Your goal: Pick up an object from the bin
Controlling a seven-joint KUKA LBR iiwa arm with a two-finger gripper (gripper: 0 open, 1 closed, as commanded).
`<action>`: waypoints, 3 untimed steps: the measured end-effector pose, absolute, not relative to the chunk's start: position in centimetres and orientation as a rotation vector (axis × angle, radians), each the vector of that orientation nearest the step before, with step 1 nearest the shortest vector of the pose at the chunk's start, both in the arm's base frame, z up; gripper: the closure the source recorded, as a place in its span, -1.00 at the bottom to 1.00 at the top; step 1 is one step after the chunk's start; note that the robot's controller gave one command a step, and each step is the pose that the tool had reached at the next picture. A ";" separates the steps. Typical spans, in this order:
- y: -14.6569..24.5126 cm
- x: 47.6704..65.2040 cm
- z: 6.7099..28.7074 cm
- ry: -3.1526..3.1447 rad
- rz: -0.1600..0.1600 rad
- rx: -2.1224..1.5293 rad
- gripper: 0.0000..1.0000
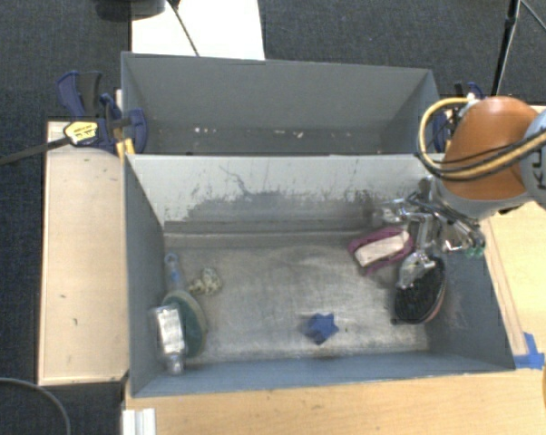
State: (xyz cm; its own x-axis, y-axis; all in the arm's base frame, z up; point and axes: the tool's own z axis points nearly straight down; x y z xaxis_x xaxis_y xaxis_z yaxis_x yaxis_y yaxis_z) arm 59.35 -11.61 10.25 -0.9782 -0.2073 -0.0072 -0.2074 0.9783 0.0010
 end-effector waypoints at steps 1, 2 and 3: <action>-9.4 59.3 11.5 3.130 0.000 -0.146 -1.00; -10.1 59.2 7.1 3.137 0.002 -0.072 -1.00; -10.0 59.3 7.2 3.137 0.000 -0.080 -1.00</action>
Offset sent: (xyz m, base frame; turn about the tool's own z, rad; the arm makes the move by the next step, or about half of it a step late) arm -0.0016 0.0208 0.0111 0.1159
